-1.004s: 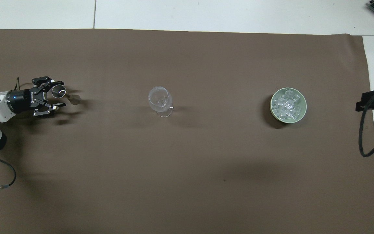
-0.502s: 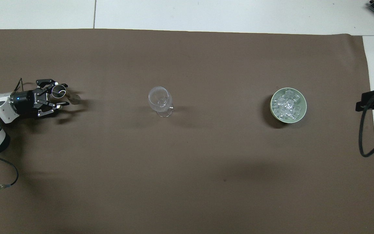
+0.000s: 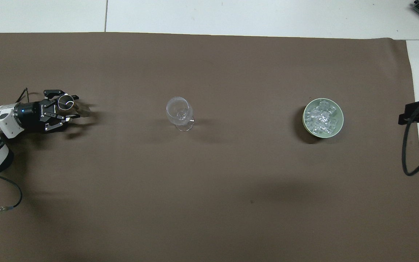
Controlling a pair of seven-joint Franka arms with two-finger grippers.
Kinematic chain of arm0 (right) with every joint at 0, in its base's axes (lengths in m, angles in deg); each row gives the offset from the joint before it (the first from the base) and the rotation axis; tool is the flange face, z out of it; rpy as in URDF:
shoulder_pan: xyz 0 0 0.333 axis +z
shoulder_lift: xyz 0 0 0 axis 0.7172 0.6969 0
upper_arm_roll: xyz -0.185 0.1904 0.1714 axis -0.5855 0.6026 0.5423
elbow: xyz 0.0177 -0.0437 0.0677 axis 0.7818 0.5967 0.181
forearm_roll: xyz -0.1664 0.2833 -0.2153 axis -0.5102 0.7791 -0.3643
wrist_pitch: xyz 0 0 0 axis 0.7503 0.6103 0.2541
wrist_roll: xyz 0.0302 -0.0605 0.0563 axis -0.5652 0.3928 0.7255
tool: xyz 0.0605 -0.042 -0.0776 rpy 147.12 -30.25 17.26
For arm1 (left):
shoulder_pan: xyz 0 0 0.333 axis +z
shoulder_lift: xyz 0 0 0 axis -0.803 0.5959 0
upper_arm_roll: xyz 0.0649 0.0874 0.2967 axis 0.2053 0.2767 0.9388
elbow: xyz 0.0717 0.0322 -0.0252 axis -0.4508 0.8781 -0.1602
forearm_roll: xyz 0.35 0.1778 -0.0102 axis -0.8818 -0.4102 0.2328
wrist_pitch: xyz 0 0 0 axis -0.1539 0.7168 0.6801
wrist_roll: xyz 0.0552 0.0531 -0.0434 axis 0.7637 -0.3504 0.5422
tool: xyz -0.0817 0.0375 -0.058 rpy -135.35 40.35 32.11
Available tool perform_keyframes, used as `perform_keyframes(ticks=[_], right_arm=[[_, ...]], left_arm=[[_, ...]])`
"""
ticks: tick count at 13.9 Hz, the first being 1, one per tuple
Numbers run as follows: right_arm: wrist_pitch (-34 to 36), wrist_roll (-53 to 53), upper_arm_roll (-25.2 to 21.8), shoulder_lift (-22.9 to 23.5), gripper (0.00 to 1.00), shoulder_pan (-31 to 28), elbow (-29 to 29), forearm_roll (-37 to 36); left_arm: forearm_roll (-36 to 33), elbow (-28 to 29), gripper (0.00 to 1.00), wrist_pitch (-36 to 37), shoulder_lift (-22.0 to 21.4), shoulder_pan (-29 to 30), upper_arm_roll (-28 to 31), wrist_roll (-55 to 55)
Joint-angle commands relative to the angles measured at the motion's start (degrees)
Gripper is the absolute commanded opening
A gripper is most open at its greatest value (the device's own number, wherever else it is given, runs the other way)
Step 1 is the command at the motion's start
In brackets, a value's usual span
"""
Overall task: Pour wine and add ice with both arms
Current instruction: 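Close the left gripper around the small metal cup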
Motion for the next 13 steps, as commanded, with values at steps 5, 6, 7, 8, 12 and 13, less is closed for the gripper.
perform_keyframes(ticks=[5,6,7,8,12,13], right_arm=[[0.0,0.9,1.1,-0.6,1.00,-0.6,0.4,1.0],[0.0,0.7,1.0,-0.6,1.00,-0.5,0.4,1.0],[0.0,0.7,1.1,-0.6,1.00,-0.5,0.4,1.0],[0.0,0.8,1.1,-0.7,1.00,-0.5,0.4,1.0],[-2.4,0.9,1.2,-0.9,1.00,1.0,1.0,1.2],[-2.9,0.6,1.2,-0.9,1.00,1.3,1.0,1.2]], left_arm=[[1.4,0.5,0.49,0.8,0.3,-0.5,0.4,-2.3],[1.3,0.5,0.47,0.7,0.3,-0.5,0.5,-2.3],[1.3,0.5,0.43,0.7,0.3,-0.5,0.5,-2.4],[1.2,0.5,0.38,0.7,0.2,-0.4,0.5,-2.4],[1.0,0.4,0.20,0.7,0.1,-0.2,0.5,-2.4],[1.0,0.2,0.17,0.7,0.0,-0.1,0.5,-2.3]])
